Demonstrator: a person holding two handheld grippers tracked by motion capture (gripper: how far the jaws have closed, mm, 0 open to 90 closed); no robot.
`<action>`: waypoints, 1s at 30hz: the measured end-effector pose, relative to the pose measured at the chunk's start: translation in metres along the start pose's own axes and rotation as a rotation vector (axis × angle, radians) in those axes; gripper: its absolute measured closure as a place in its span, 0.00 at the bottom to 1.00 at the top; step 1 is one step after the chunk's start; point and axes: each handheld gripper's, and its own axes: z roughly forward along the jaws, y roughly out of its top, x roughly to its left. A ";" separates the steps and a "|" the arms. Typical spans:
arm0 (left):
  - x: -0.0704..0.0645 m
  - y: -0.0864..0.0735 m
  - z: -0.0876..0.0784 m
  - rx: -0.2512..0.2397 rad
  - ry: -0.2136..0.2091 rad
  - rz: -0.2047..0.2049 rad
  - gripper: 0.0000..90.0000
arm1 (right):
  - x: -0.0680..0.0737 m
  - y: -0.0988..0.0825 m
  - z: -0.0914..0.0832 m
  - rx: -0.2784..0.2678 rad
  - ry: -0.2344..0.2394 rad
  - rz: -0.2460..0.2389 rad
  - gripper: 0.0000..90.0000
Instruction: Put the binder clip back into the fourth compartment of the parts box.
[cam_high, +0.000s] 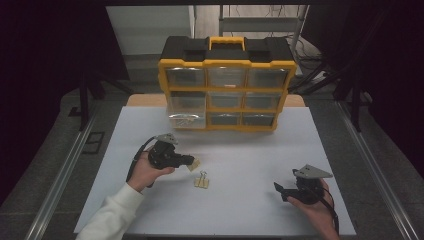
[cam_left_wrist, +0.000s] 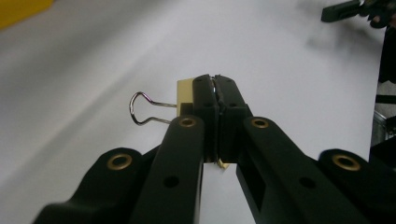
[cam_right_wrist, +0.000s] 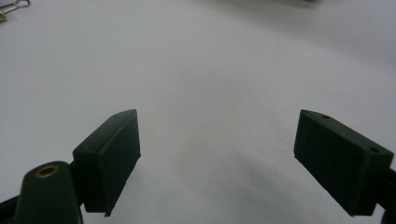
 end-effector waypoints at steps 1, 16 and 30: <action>-0.001 0.001 -0.001 -0.010 -0.001 0.004 0.99 | 0.000 0.000 0.000 0.000 0.000 -0.001 0.17; -0.007 0.007 -0.017 -0.090 0.009 0.024 0.99 | 0.000 0.000 0.000 0.000 0.000 0.000 0.17; -0.010 0.009 -0.027 -0.148 0.022 0.033 0.99 | 0.000 0.000 0.000 -0.001 -0.003 -0.001 0.17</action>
